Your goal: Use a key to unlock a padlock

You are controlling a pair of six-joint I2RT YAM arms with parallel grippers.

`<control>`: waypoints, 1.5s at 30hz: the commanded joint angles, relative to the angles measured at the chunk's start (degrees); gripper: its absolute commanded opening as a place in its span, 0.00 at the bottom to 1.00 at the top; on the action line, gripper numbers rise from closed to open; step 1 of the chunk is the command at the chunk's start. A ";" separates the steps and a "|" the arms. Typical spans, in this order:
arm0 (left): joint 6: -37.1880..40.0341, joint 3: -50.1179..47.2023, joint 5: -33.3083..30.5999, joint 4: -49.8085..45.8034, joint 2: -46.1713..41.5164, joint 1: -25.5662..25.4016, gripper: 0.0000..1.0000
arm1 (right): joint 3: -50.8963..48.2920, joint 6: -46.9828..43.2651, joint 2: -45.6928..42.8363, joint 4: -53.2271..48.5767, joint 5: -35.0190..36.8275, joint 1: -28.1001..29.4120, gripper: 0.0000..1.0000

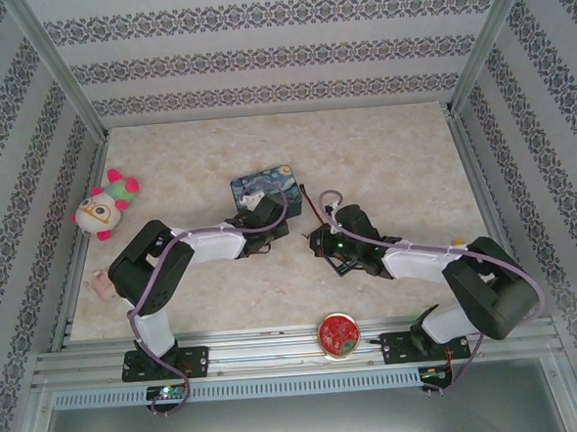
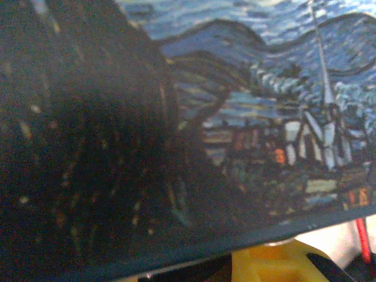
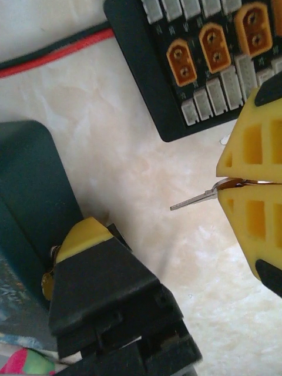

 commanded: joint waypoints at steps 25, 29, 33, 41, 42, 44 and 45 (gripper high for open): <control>-19.64 -5.72 8.69 13.69 -2.28 1.71 0.13 | 0.04 4.04 13.85 22.61 17.33 9.41 0.00; -19.99 -5.99 8.69 13.78 -2.31 1.79 0.13 | 0.12 3.51 13.94 22.91 17.06 9.54 0.00; -20.26 -6.11 8.84 14.22 -2.06 1.89 0.13 | 0.47 3.55 14.53 23.07 16.89 9.50 0.00; -20.41 -5.85 9.61 14.92 -1.62 1.97 0.12 | 1.18 3.90 16.29 23.30 16.09 9.49 0.00; -20.46 -5.85 9.85 15.17 -1.48 1.97 0.12 | 1.24 3.89 16.52 24.77 15.94 9.54 0.00; -20.59 -5.78 9.92 15.34 -1.19 1.97 0.12 | 1.17 3.94 16.73 25.23 15.99 9.50 0.00; -20.64 -5.89 10.00 15.45 -1.09 1.97 0.12 | 1.05 3.94 16.69 25.51 15.99 9.49 0.00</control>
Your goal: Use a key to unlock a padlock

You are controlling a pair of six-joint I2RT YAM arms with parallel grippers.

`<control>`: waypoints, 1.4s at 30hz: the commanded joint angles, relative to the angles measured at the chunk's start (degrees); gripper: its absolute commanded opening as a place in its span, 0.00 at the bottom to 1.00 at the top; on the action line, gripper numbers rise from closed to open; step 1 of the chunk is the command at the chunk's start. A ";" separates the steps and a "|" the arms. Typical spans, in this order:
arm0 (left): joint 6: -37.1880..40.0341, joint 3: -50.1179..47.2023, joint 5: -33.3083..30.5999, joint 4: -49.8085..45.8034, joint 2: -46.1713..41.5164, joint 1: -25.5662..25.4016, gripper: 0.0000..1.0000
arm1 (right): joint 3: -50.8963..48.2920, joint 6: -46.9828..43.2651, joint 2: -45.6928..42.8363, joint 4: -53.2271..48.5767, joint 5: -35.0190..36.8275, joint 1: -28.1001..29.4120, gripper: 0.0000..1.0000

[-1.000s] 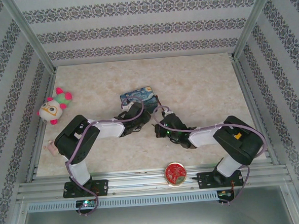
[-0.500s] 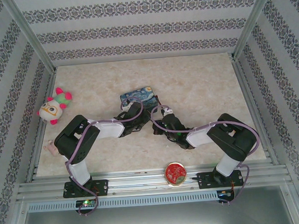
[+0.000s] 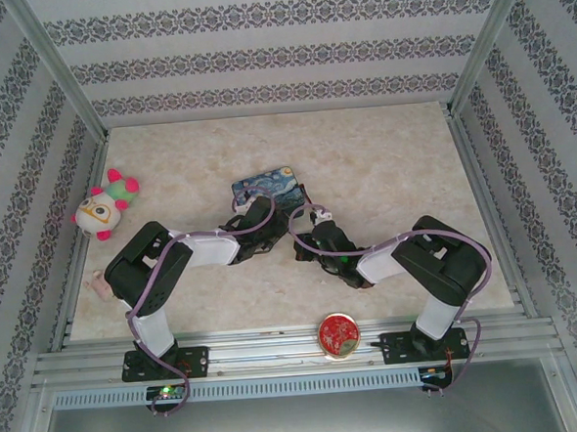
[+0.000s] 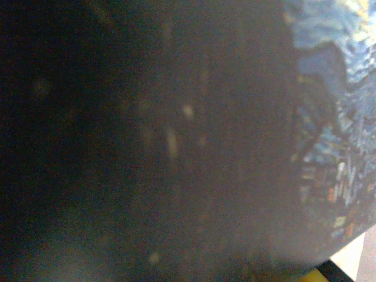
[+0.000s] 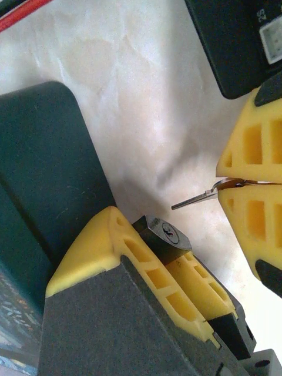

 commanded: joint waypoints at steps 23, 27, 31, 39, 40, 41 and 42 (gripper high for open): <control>-2.14 -0.90 1.16 4.33 0.23 0.66 0.12 | -1.24 0.34 -1.36 6.07 2.22 1.01 0.00; -2.14 -0.85 1.35 4.42 0.38 0.66 0.12 | -1.37 0.40 -1.27 6.24 2.61 1.01 0.00; -2.50 -0.93 1.59 4.68 0.55 0.64 0.12 | -1.68 0.76 -1.18 6.81 3.23 1.08 0.00; -3.11 -1.07 1.98 5.26 0.98 0.66 0.12 | -2.44 0.71 -1.67 7.74 3.98 1.14 0.00; -3.20 -1.03 1.99 5.38 1.04 0.66 0.12 | -2.42 0.79 -1.62 7.82 3.98 1.17 0.00; -3.24 -0.94 2.03 5.48 1.16 0.66 0.12 | -2.48 0.70 -1.46 8.11 3.85 1.19 0.00; -3.35 -0.89 2.17 5.54 1.26 0.66 0.12 | -2.49 0.71 -1.29 8.40 3.68 1.19 0.00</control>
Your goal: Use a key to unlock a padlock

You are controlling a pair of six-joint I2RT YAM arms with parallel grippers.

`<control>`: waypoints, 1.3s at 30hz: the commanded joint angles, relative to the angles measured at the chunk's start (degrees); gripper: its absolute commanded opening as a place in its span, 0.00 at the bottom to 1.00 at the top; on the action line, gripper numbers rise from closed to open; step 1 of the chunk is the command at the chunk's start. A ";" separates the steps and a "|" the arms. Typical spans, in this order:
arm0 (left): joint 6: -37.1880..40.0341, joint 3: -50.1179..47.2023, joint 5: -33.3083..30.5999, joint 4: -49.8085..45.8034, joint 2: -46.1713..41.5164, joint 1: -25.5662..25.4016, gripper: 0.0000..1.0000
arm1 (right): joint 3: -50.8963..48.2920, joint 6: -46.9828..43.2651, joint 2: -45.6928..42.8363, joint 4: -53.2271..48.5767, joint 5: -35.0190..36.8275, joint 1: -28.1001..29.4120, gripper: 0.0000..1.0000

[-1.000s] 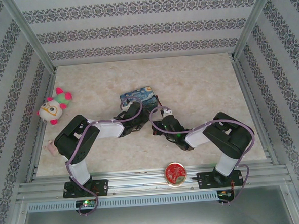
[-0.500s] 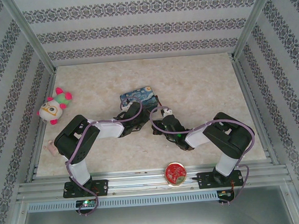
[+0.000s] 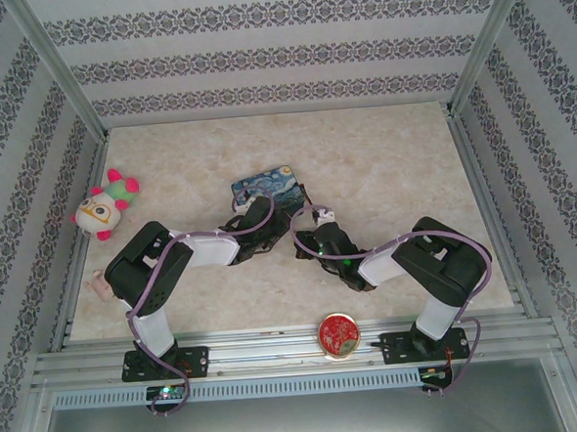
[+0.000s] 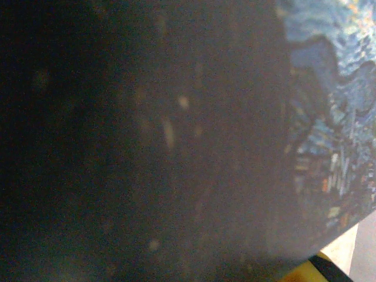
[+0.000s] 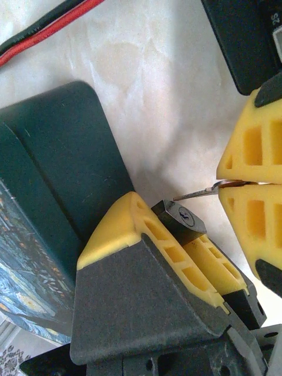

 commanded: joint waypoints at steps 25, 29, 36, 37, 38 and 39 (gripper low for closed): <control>-6.55 -2.65 1.99 7.32 0.32 0.86 0.12 | -4.48 -3.77 0.66 15.10 2.23 1.19 0.00; -7.26 -3.60 1.50 8.70 0.27 1.40 0.12 | -3.87 -3.16 4.08 19.42 -0.07 1.26 0.00; -7.72 -6.14 -0.51 10.33 -1.53 2.19 0.12 | -3.05 -1.94 8.24 24.30 -1.96 0.73 0.00; -7.52 -6.12 -0.67 10.16 -1.87 2.20 0.12 | -2.95 -1.94 8.53 24.63 -2.16 0.65 0.00; -7.31 -6.21 -0.79 10.14 -2.13 2.20 0.12 | -2.77 -1.96 8.83 24.98 -2.37 0.62 0.00; -7.12 -6.21 -0.88 10.12 -2.38 2.20 0.12 | -2.78 -2.00 9.00 25.41 -2.52 0.48 0.00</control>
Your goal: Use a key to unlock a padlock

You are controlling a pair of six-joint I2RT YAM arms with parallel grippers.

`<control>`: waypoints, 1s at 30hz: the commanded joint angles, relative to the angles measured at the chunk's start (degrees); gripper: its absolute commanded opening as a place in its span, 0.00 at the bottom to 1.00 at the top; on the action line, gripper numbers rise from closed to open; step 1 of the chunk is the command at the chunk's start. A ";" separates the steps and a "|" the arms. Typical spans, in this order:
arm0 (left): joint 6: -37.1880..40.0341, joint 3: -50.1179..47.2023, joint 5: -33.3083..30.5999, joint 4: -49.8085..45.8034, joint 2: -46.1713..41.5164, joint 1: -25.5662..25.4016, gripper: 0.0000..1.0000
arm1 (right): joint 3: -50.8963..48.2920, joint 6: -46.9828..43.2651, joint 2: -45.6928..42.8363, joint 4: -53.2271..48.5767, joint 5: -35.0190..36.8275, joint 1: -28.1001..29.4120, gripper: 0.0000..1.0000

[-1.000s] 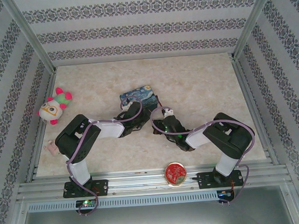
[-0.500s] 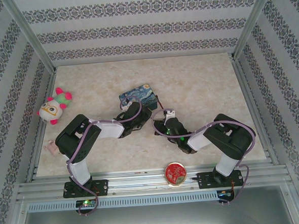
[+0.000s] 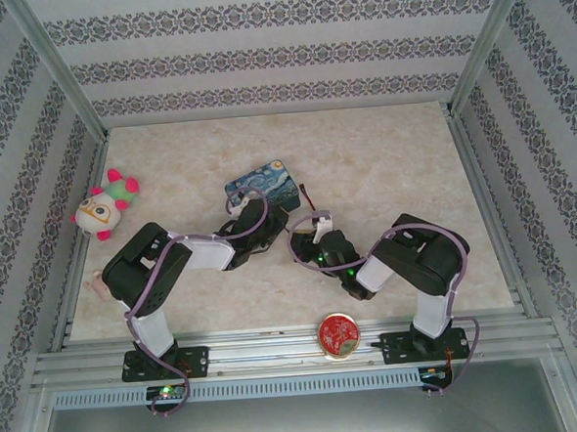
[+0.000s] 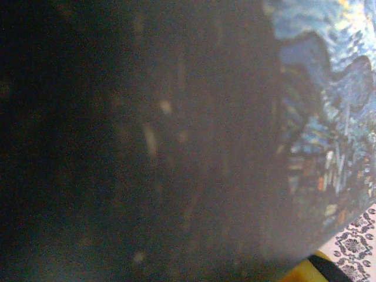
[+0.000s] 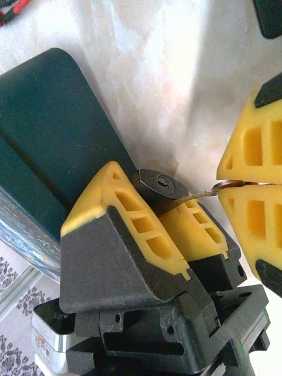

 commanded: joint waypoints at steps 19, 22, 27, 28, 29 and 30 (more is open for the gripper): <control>-4.30 -0.87 1.17 0.82 -0.26 1.13 0.12 | -0.12 1.72 4.28 10.23 -2.69 -2.85 0.00; -4.45 -0.86 1.17 1.01 -0.17 1.11 0.12 | -0.54 2.11 4.92 10.64 -2.59 -2.72 0.00; -4.71 -0.97 1.17 1.28 0.09 1.26 0.12 | -1.46 1.45 4.28 10.64 -1.70 -1.72 0.00; -4.71 -0.96 1.17 1.41 0.17 1.25 0.12 | -1.80 1.51 4.11 10.64 -1.29 -1.61 0.00; -4.70 -0.94 1.17 1.53 0.18 1.26 0.12 | -2.07 1.47 3.88 10.64 -1.08 -1.47 0.00; -4.76 -0.94 1.17 1.50 0.18 1.32 0.12 | -2.41 1.48 3.69 10.64 -0.96 -1.46 0.00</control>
